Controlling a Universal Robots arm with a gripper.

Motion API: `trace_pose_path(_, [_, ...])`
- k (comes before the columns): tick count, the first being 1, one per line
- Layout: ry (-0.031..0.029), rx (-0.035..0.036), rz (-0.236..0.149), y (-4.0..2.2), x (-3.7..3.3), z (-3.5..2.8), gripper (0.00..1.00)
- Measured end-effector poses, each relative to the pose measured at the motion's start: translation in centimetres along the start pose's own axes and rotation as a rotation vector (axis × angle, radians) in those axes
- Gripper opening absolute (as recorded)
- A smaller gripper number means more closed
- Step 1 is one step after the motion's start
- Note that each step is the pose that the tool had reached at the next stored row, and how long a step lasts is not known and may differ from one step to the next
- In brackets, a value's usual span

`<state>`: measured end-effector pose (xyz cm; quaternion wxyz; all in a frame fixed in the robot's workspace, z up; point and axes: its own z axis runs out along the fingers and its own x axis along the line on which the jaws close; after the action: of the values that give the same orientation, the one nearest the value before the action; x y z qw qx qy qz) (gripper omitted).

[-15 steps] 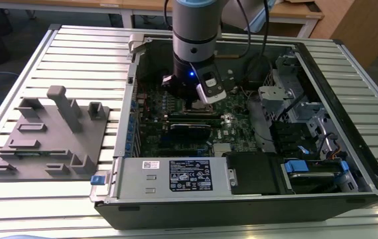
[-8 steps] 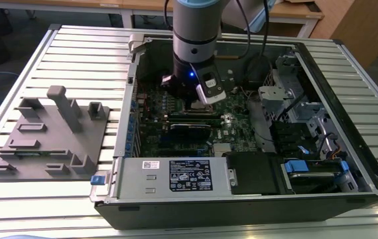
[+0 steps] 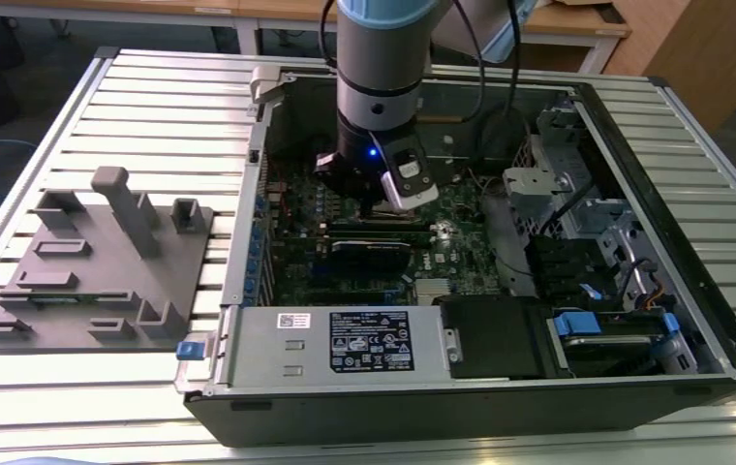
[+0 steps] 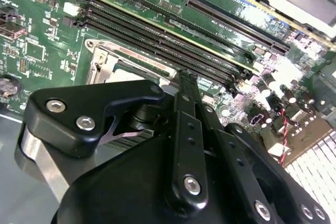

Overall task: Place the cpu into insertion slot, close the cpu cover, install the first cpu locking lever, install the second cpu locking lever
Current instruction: 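Install the second cpu locking lever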

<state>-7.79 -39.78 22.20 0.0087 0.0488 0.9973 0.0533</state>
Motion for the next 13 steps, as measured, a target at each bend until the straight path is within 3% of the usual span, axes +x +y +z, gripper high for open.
trace_pose_path(13, [0.0,0.0,0.0,-0.18,0.57,1.11,0.11])
